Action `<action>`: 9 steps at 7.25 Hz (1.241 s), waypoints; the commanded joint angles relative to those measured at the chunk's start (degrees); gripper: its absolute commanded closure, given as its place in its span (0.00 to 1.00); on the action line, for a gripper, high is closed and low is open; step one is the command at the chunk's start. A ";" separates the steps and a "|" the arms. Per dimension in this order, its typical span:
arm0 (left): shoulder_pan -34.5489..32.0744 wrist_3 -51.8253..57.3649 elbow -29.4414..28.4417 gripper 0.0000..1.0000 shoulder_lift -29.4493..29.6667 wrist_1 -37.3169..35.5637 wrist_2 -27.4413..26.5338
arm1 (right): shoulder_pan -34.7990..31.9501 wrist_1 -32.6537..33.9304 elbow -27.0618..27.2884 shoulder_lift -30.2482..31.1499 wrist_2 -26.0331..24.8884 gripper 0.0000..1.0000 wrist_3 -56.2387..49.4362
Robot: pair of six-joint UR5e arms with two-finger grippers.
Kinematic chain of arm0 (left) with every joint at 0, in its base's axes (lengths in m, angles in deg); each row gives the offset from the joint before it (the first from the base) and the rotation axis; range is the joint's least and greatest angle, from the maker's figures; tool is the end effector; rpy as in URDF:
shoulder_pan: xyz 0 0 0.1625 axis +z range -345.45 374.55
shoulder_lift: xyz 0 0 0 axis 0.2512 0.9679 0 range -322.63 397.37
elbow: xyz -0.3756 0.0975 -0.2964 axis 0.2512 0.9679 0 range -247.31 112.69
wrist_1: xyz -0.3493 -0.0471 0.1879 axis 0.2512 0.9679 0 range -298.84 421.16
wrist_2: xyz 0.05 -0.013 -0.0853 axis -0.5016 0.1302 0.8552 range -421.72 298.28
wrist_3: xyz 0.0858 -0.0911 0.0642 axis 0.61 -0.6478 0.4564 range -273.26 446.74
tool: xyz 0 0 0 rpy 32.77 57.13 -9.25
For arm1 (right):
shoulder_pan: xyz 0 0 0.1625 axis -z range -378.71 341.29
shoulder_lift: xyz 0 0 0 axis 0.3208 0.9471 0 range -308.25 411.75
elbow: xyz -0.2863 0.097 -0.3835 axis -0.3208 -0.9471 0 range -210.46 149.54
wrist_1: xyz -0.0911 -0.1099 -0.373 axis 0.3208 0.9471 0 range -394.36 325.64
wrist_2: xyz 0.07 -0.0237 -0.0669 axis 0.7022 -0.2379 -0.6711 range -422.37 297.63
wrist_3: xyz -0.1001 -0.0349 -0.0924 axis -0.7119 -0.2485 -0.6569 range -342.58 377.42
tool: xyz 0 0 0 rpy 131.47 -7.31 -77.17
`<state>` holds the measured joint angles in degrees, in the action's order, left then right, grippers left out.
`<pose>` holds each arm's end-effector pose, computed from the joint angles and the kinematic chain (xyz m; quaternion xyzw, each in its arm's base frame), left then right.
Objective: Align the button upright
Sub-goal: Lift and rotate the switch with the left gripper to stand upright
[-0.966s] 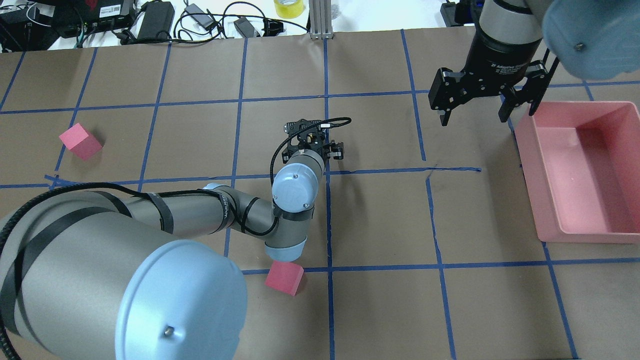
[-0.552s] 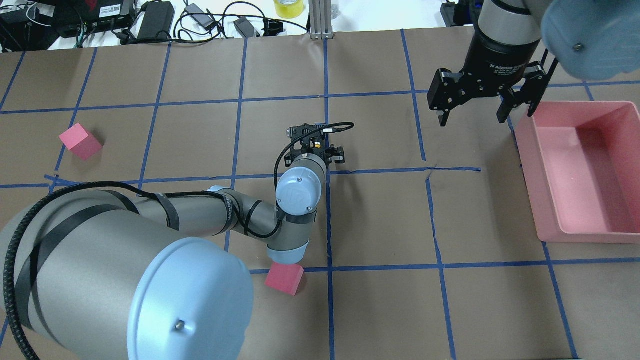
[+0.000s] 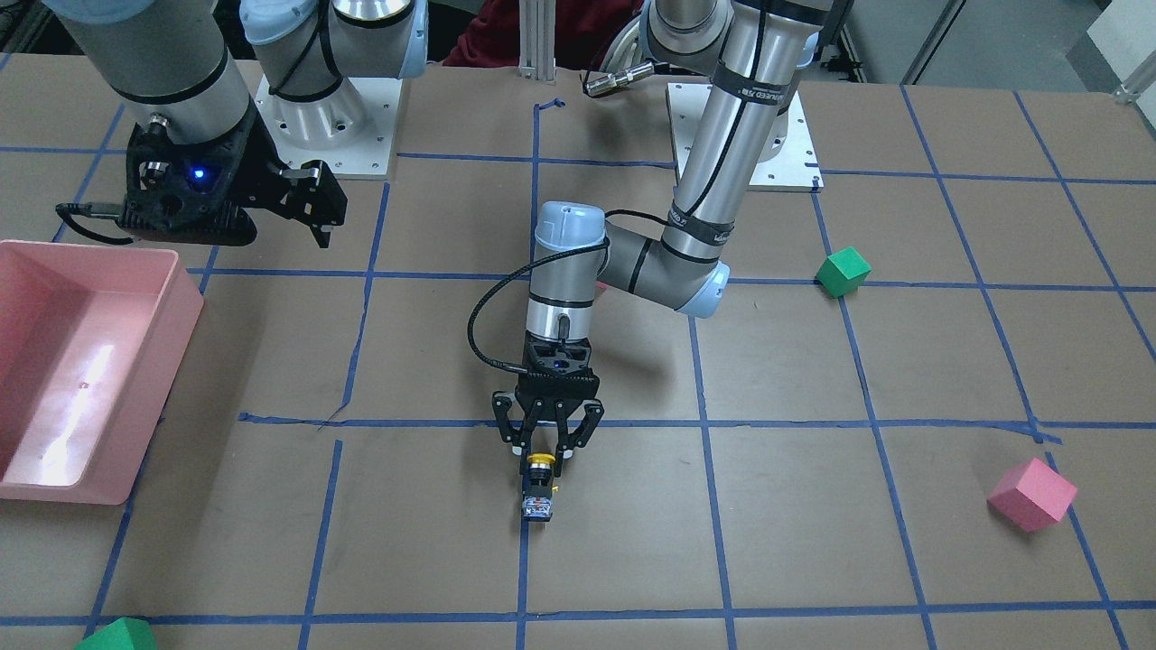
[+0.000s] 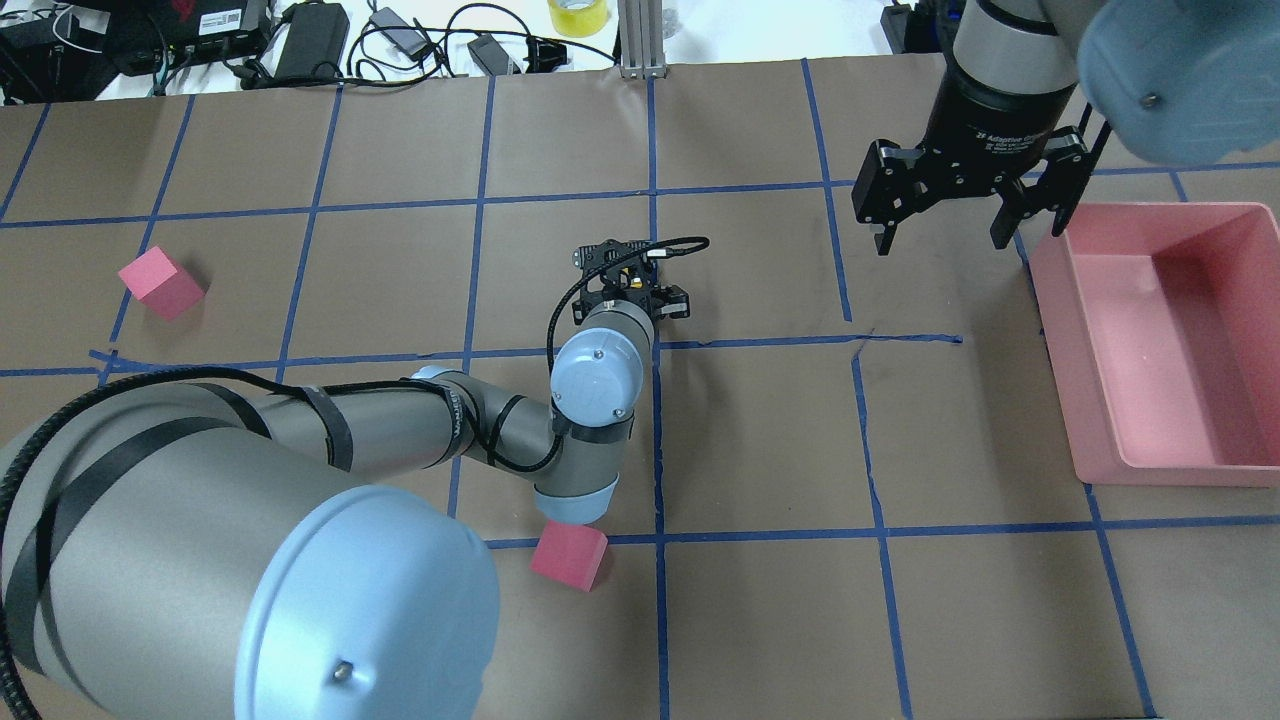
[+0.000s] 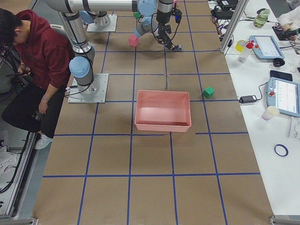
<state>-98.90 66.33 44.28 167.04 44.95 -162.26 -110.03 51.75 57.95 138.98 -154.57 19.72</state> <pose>-0.3618 -0.5636 0.1808 0.0107 -0.9208 0.3848 0.0634 0.1391 -0.4839 0.4937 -0.0077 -0.9988 -0.0436 0.0206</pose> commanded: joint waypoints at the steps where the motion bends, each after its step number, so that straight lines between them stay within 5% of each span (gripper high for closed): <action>1: 0.42 0.29 -5.99 1.00 -4.66 14.50 -0.44 | 0.00 0.02 0.01 -0.04 -0.09 0.00 -0.02; 4: 0.86 -3.64 -19.27 1.00 -11.01 54.50 0.78 | 0.09 0.11 0.01 0.05 0.00 0.00 -0.02; 6: 0.95 -12.23 -21.84 1.00 -12.51 73.77 6.82 | 0.00 0.11 0.01 -0.04 -0.09 0.00 -0.02; 9: 6.30 -31.76 -22.47 1.00 -11.90 82.64 29.02 | 0.00 0.11 0.10 -0.04 0.00 0.00 -0.02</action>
<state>-95.13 41.05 22.12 154.77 124.17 -142.28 -110.03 51.86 58.03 138.95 -154.58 19.70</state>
